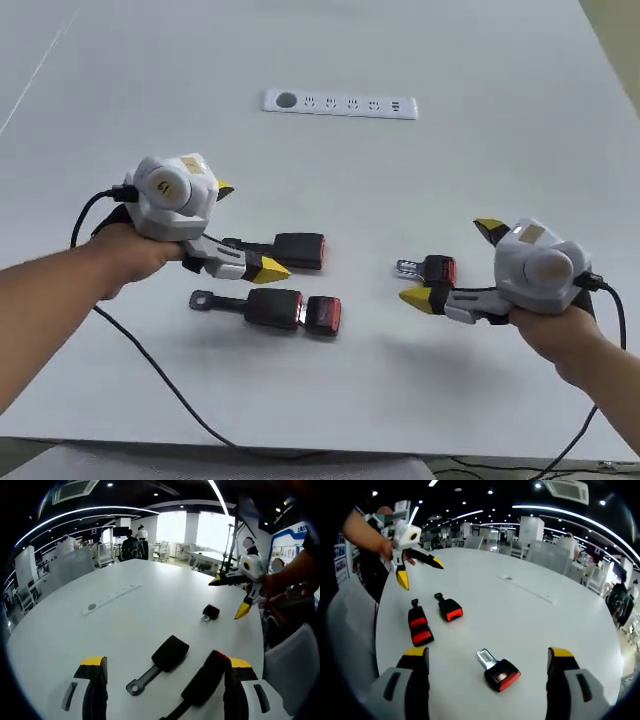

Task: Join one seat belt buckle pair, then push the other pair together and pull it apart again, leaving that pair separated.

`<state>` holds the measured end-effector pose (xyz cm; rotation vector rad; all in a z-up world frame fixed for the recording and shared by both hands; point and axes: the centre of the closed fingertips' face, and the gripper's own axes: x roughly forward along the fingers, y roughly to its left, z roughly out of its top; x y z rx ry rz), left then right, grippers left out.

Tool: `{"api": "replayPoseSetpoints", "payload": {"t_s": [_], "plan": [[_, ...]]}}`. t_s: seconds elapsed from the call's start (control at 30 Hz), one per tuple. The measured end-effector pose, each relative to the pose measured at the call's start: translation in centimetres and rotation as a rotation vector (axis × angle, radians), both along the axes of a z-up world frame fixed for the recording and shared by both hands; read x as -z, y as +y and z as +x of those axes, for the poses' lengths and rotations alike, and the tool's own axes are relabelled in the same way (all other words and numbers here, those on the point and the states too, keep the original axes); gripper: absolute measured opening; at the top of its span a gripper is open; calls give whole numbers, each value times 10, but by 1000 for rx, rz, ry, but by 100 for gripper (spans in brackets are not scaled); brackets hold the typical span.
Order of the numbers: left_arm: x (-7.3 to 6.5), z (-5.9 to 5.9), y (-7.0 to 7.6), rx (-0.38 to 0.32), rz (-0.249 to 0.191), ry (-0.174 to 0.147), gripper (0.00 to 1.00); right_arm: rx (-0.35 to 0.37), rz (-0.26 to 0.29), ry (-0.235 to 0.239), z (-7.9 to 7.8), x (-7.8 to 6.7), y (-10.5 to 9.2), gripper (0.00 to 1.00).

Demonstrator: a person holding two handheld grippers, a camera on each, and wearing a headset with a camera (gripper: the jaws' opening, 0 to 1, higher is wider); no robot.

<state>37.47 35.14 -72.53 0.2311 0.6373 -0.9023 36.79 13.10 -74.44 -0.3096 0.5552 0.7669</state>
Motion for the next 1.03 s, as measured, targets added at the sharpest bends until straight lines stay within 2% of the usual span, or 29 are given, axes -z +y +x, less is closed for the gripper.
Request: {"api": "replayPoseSetpoints", "payload": {"t_s": [0.1, 0.2, 0.47, 0.63, 0.7, 0.83, 1.03], "plan": [[-7, -12, 11, -25, -12, -34, 100, 4, 14, -5, -13, -5, 6, 100], [-12, -25, 20, -43, -29, -44, 100, 2, 8, -13, -19, -6, 7, 100], [-24, -59, 42, -52, -51, -83, 100, -12, 9, -37, -51, -11, 15, 100], [-26, -79, 54, -59, -62, -87, 100, -20, 14, -48, -73, -13, 18, 100], [-25, -88, 60, -55, -42, -93, 100, -25, 31, -45, -81, -14, 20, 100], [-25, -106, 69, -47, -43, -89, 100, -32, 20, -34, -95, -10, 19, 100], [-25, -123, 85, -67, -42, -90, 100, -13, 25, -27, -112, -10, 16, 100]]}}
